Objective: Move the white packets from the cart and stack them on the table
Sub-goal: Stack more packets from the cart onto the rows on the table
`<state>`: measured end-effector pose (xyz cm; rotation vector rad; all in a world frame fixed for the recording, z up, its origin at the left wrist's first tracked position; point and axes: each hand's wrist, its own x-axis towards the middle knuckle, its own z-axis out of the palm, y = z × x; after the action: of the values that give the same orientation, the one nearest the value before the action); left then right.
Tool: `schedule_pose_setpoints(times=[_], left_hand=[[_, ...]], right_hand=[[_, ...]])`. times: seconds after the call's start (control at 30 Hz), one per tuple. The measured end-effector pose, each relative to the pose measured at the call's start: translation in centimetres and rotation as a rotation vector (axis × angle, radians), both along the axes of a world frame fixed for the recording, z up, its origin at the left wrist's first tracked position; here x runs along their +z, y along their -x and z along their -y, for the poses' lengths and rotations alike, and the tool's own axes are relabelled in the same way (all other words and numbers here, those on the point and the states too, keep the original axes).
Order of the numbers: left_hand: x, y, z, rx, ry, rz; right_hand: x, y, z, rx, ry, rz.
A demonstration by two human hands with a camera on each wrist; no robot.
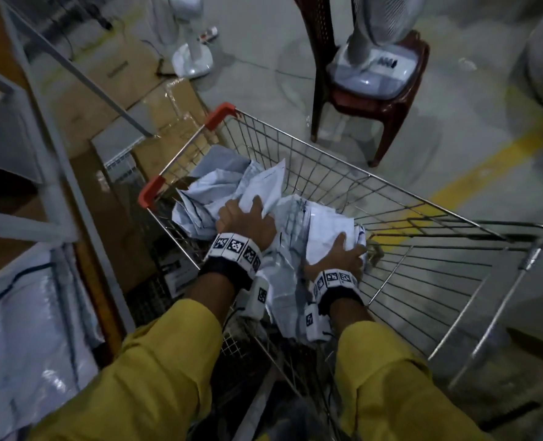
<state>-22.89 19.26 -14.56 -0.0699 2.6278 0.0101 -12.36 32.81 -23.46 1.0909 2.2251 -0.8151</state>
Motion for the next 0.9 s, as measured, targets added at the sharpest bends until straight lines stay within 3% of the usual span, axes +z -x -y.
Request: schedule_pose_setpoints(times=[0.17,0.3,0.5,0.6,0.73,0.9], left_hand=[[6.5,-3.2,1.3,0.056,-0.118,-0.14],[12.1,-7.0,3.3,0.074,-0.196,-0.271],[18.9,-13.9,7.0,0.17,-0.365,-0.38],[20.9,-17.7,9.1,0.191,-0.523,-0.451],[23.0,-22.2,11.2,0.21,-0.382,-0.601],[25.6,-26.8,13.4,0.309,-0.458,-0.692]], right_hand=[[6.6,-1.5,-0.2,0.012,-0.065,-0.05],[11.9,-4.5,1.0,-0.065,-0.089,-0.254],[20.6,-9.9,4.6,0.044,-0.21,-0.54],[24.7,-12.4,6.3,0.057,-0.254,-0.681],[28.7,-15.8,8.1,0.061,-0.306,-0.846],[31.9,-19.9,10.0,0.073,-0.335,-0.912]])
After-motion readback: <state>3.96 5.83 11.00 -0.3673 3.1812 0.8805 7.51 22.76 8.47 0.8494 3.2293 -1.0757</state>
